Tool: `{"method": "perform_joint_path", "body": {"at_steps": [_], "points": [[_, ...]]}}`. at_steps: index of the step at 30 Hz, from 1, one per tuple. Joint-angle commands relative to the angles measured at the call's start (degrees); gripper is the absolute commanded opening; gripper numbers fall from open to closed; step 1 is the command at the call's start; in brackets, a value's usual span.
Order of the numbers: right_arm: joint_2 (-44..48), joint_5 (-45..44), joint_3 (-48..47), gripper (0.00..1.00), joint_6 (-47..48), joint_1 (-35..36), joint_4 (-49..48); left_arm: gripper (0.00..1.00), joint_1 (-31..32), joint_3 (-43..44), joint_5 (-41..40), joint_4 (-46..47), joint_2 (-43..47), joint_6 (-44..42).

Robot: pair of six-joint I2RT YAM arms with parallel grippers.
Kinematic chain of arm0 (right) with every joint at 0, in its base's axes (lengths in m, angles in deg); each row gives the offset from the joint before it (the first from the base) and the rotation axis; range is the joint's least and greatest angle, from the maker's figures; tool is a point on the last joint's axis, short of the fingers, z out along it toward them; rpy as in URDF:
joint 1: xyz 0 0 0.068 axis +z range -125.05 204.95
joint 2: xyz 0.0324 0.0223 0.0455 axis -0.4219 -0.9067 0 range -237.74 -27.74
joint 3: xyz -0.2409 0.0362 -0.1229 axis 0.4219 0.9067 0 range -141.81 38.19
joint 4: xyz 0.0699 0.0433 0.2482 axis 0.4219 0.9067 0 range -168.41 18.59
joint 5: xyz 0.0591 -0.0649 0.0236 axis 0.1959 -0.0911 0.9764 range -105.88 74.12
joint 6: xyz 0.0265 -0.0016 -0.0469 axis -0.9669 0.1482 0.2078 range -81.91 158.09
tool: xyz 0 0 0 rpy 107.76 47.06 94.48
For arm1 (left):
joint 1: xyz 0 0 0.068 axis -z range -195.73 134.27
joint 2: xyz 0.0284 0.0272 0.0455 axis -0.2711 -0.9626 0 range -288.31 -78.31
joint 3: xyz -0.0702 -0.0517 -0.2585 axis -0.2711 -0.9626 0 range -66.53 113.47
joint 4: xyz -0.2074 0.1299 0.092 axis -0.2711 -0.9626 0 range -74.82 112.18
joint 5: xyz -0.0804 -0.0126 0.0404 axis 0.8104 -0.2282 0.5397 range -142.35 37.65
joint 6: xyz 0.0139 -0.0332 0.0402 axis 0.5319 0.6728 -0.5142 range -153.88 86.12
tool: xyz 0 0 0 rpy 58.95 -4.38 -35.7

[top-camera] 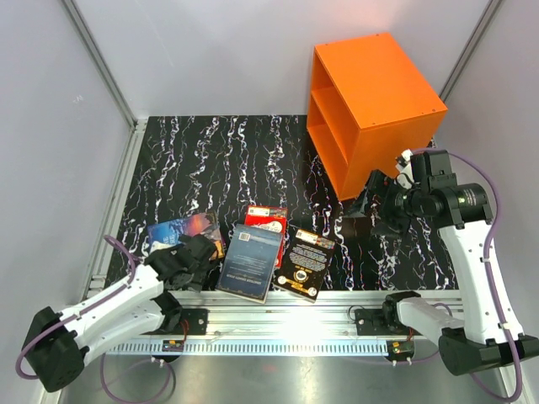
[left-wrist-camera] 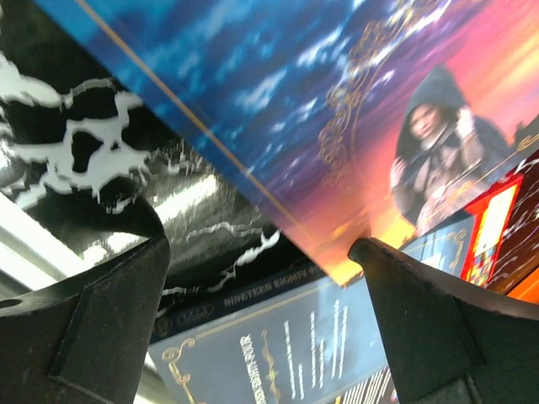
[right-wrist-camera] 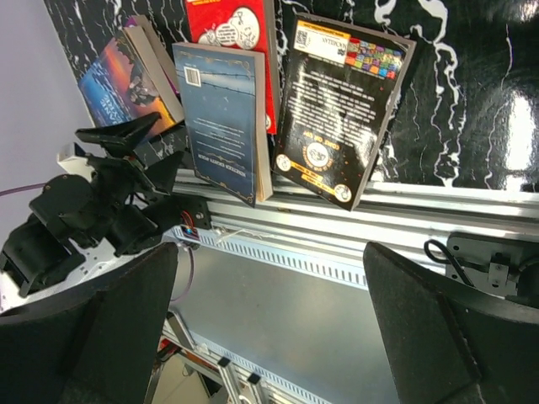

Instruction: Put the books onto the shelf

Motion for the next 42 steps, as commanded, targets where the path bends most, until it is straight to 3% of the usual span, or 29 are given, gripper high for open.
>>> {"method": "perform_joint_path", "body": {"at_steps": [1, 5, 9, 14, 17, 18, 22, 30, 33, 38, 42], "points": [[2.2, 1.0, 1.9, 1.00, 2.2, 0.4, 11.7, 0.99, 0.3, -1.3, -8.1, -3.4, -1.4, 20.3], [4.2, 2.0, 5.0, 1.00, 2.2, 0.4, 12.5, 0.99, 0.7, -2.8, -10.0, -3.5, -3.5, 24.0], [4.9, 2.7, 6.6, 1.00, 2.2, 0.4, 12.5, 0.95, 0.9, -6.4, -11.5, 3.9, -5.1, 25.5], [4.4, 3.5, 7.3, 1.00, 2.3, 0.3, 12.1, 0.92, 0.9, -6.1, -12.8, 6.4, -11.0, 27.1], [4.5, 3.5, 7.8, 1.00, 2.4, 0.4, 11.9, 0.78, 0.9, -5.4, -13.8, 7.9, -13.1, 27.6], [4.4, 3.5, 8.0, 1.00, 2.3, 0.4, 11.8, 0.67, 0.8, -5.5, -13.9, 9.5, -14.0, 27.6], [4.9, 3.6, 9.4, 1.00, 2.3, 0.4, 11.7, 0.39, 0.8, -5.5, -14.5, 11.5, -14.9, 26.6], [4.8, 2.9, 9.7, 1.00, 2.2, 0.4, 11.1, 0.12, 0.6, -6.4, -20.7, 10.6, -6.3, 18.0], [4.4, 2.9, 9.3, 0.99, 2.2, 0.4, 10.9, 0.01, -1.5, -6.6, -20.2, 16.8, 0.7, 4.1], [3.2, 3.0, 6.2, 0.99, 1.5, 0.4, 10.8, 0.00, -9.1, 0.4, -13.5, 28.1, 4.2, -28.5], [1.8, 6.9, 1.8, 0.98, -1.6, 0.4, 11.3, 0.00, -13.8, 10.2, -3.4, 35.1, 0.9, -47.7]]}}
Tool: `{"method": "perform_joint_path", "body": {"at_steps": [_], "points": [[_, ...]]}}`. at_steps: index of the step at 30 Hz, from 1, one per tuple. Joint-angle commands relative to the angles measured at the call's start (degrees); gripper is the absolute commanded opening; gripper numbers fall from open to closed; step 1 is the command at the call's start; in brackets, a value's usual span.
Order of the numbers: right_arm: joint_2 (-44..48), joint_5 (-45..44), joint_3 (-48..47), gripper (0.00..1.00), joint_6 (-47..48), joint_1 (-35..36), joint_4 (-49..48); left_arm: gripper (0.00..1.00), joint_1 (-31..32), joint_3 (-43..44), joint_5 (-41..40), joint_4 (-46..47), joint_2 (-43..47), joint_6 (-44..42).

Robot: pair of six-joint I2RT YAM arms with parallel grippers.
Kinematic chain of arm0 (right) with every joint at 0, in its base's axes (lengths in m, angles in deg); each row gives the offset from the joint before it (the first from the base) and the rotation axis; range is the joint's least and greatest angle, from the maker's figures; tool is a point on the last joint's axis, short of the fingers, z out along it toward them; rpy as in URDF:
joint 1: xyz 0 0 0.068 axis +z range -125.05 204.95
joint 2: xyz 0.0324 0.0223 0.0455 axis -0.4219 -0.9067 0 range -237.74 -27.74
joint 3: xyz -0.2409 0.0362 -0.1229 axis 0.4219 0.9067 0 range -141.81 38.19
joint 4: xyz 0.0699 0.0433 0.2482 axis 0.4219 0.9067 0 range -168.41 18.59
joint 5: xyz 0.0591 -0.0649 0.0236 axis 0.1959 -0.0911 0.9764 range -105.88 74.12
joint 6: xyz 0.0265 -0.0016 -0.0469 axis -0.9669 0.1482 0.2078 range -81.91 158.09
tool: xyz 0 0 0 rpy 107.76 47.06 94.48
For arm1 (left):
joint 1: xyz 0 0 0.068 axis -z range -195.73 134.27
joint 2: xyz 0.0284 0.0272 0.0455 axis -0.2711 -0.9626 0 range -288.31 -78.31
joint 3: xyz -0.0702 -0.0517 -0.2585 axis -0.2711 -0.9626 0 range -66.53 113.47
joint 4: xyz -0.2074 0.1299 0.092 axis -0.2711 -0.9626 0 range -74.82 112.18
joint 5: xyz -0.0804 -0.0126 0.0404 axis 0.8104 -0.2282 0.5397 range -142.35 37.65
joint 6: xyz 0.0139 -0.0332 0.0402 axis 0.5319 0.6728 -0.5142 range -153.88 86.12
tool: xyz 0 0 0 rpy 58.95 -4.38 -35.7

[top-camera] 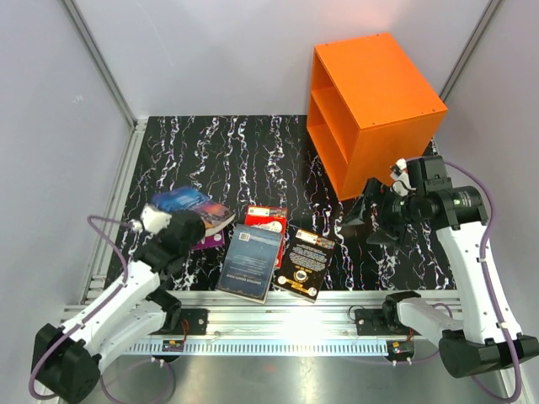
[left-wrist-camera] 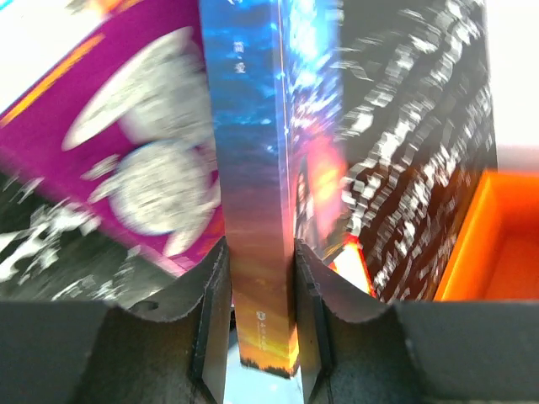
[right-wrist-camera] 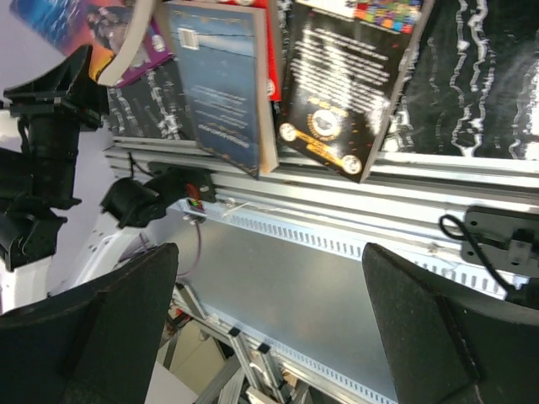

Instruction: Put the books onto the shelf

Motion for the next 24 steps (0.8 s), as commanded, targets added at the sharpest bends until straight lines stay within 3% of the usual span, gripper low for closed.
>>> {"method": "perform_joint_path", "body": {"at_steps": [1, 7, 11, 13, 20, 24], "points": [[-1.0, 4.6, -7.2, 0.98, -2.8, 0.3, 10.0, 0.00, -3.7, 12.5, 9.9, 12.9, -2.2, -25.4], [-4.0, 6.2, -19.0, 0.98, -4.5, 0.3, 11.3, 0.00, -12.3, 32.1, 28.4, 15.2, -16.4, -36.3], [-4.7, 4.4, -21.2, 0.98, -5.0, 0.3, 11.3, 0.00, -12.9, 46.3, 41.6, 16.7, -29.9, -39.3], [-5.3, 3.6, -20.9, 0.98, -5.0, 0.4, 11.3, 0.00, -12.7, 49.9, 45.4, 23.2, -33.6, -38.9], [-5.7, -1.9, -18.4, 0.98, -8.6, 0.3, 8.7, 0.00, -12.5, 60.7, 58.5, 50.4, -51.8, -22.3], [-8.8, -5.1, -21.3, 0.98, -8.9, 0.3, 9.5, 0.00, -11.9, 66.4, 62.9, 73.7, -65.0, -9.9]]}}
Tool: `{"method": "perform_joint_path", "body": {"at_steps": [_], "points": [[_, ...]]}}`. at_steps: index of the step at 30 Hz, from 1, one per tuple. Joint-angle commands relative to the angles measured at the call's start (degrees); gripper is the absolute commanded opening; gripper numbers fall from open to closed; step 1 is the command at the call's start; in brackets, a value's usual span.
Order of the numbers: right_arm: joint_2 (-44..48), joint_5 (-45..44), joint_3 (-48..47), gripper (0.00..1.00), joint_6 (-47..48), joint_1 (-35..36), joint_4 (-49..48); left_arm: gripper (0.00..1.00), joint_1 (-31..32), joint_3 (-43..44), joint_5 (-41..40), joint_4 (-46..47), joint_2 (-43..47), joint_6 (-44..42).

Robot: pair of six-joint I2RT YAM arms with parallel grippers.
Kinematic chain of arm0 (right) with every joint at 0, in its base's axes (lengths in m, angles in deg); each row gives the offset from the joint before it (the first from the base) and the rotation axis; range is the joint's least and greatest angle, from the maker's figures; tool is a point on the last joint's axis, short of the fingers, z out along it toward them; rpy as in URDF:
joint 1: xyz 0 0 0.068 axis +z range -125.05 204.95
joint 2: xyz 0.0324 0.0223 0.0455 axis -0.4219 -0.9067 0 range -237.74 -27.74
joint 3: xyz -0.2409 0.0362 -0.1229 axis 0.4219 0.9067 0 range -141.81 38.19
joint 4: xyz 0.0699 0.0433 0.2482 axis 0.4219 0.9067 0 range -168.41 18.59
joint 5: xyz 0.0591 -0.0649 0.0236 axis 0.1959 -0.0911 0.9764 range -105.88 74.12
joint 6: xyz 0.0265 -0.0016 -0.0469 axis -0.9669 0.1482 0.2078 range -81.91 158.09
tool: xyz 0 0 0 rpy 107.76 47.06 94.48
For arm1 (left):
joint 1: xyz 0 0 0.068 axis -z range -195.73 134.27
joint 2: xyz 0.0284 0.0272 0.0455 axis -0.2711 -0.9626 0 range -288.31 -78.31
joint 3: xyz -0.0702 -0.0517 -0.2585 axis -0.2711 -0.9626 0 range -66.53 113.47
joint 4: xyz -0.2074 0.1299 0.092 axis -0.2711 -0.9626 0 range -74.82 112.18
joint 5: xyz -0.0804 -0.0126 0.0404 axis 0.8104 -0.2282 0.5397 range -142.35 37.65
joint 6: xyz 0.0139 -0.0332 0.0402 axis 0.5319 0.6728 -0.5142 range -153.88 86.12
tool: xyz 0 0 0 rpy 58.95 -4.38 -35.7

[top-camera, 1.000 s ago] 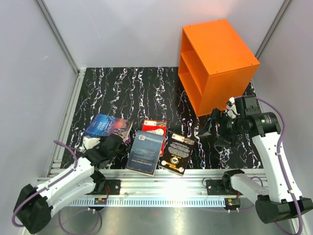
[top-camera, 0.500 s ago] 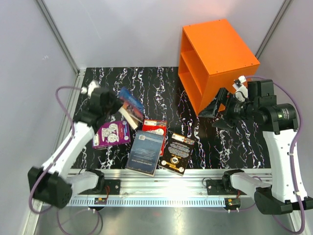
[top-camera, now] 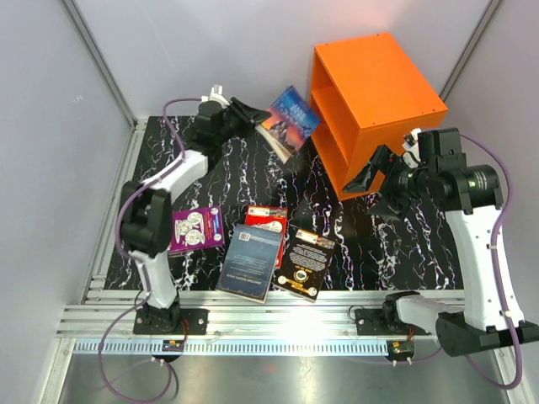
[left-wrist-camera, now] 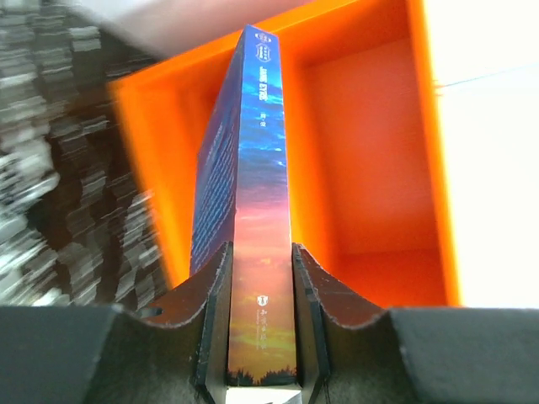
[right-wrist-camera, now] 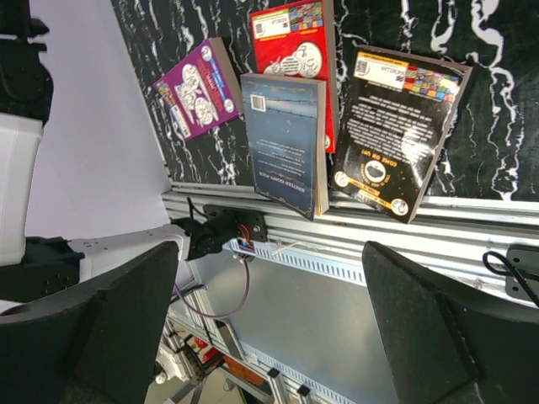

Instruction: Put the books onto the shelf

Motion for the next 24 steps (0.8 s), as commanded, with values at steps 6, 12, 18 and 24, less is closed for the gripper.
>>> {"method": "perform_joint_path", "body": {"at_steps": [6, 12, 18, 24], "points": [[-3.3, -5.0, -2.4, 0.98, -3.4, 0.3, 8.6, 0.00, 0.6, 19.2, 14.8, 55.9, -15.6, 30.0], [-3.8, -5.1, -0.8, 0.98, -3.7, 0.2, 8.1, 0.00, 0.5, 19.4, 11.6, 63.1, -17.8, 36.0], [-4.1, -5.1, -0.5, 0.98, -2.9, 0.3, 8.0, 0.00, 0.1, 14.7, 8.0, 64.2, -13.8, 36.7], [-3.8, -5.3, -0.6, 0.98, -1.1, 0.3, 9.1, 0.00, 0.4, 6.9, 3.4, 62.1, -8.6, 33.7]]}}
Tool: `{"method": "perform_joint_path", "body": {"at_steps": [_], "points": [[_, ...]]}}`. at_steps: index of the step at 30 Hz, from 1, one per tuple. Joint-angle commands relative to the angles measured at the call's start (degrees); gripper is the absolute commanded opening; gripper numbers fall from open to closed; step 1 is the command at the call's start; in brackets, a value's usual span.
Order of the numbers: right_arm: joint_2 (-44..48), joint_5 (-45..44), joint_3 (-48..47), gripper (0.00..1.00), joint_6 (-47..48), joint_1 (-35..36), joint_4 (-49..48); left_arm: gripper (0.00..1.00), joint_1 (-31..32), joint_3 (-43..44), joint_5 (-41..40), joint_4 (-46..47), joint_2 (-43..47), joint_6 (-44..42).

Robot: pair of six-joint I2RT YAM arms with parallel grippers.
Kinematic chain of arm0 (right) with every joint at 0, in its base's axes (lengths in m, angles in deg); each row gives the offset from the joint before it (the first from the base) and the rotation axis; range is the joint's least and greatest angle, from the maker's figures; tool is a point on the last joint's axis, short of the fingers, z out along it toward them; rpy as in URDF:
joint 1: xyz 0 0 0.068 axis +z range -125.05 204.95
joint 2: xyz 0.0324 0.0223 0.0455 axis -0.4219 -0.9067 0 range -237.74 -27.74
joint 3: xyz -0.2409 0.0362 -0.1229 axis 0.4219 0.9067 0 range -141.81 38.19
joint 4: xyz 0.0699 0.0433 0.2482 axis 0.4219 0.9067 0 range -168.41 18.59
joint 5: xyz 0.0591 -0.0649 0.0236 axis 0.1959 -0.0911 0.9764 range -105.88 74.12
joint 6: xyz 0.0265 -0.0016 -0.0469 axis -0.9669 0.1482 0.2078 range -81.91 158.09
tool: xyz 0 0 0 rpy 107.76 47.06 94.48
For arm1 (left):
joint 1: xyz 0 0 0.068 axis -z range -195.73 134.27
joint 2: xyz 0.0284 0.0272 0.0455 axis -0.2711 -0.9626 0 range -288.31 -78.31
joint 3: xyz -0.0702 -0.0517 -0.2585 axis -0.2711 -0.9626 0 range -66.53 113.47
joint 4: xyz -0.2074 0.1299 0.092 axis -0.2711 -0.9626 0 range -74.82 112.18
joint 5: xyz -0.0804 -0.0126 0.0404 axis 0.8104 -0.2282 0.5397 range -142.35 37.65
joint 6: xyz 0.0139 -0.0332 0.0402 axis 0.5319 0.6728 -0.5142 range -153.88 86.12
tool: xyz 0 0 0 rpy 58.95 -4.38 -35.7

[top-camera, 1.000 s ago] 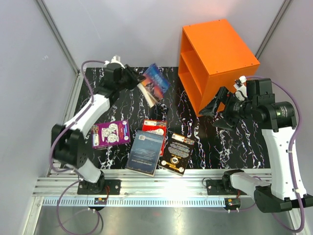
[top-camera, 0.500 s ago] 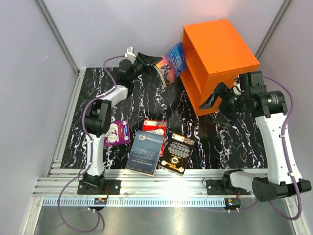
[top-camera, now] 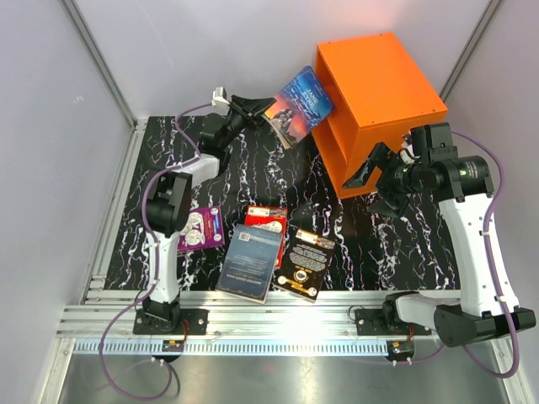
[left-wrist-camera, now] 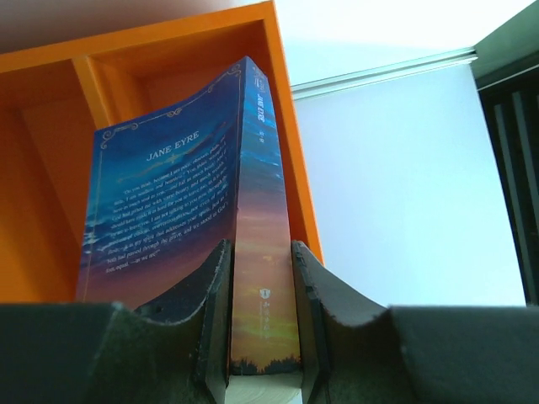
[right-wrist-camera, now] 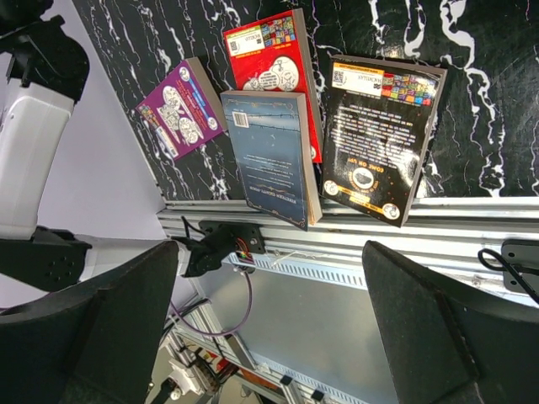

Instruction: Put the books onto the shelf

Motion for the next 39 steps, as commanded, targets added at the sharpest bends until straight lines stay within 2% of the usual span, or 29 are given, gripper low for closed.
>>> {"method": "perform_joint_path", "body": {"at_steps": [1, 6, 10, 15, 20, 24, 27, 28, 30, 33, 34, 37, 39], "points": [[0.3, -1.2, -0.4, 0.98, 1.8, 0.3, 9.7, 0.00, 1.4, -1.3, -5.1, 20.2, 12.5, 3.8], [0.3, -1.7, -1.1, 0.98, 3.9, 0.3, 10.9, 0.00, 3.1, -6.3, -12.0, 20.9, 13.1, 5.3], [0.1, -1.6, -1.0, 0.98, 5.2, 0.3, 11.5, 0.00, 9.1, -6.9, -18.3, 17.9, 11.6, 6.1], [-0.6, -1.8, -1.8, 0.98, 7.1, 0.2, 12.6, 0.00, 16.0, -4.4, -31.1, 14.3, 5.3, 10.7], [-0.3, -3.4, -2.2, 0.98, 8.7, 0.3, 14.5, 0.00, 20.4, -7.6, -42.7, 5.9, 6.1, 13.0], [-0.5, -3.8, -2.3, 0.98, 10.1, 0.3, 15.3, 0.00, 22.9, -11.1, -48.5, 0.2, 8.7, 14.3], [-0.7, -4.1, -1.7, 0.98, 10.5, 0.3, 15.3, 0.00, 23.9, -11.3, -52.1, -8.0, 10.5, 13.9], [-0.7, -3.8, -1.6, 0.98, 10.5, 0.2, 15.1, 0.00, 24.4, -10.2, -52.9, -11.0, 11.7, 13.7], [-0.8, -3.4, -0.8, 0.98, 10.5, 0.2, 14.8, 0.00, 25.0, -7.1, -55.8, -22.8, 12.5, 12.9], [-0.9, -2.5, 0.3, 0.98, 10.0, 0.2, 14.1, 0.00, 26.1, 3.3, -59.5, -36.8, 10.8, 10.8], [-1.0, -2.1, 0.6, 0.98, 9.9, 0.3, 13.6, 0.00, 27.2, 9.5, -60.9, -42.1, 9.7, 11.7], [-1.2, -1.5, 1.3, 0.98, 9.7, 0.3, 13.2, 0.00, 28.4, 22.7, -64.3, -53.7, 4.2, 12.7], [-1.2, -1.5, 1.3, 0.98, 9.5, 0.2, 13.1, 0.00, 29.1, 28.4, -65.1, -58.9, 0.2, 13.6]]}}
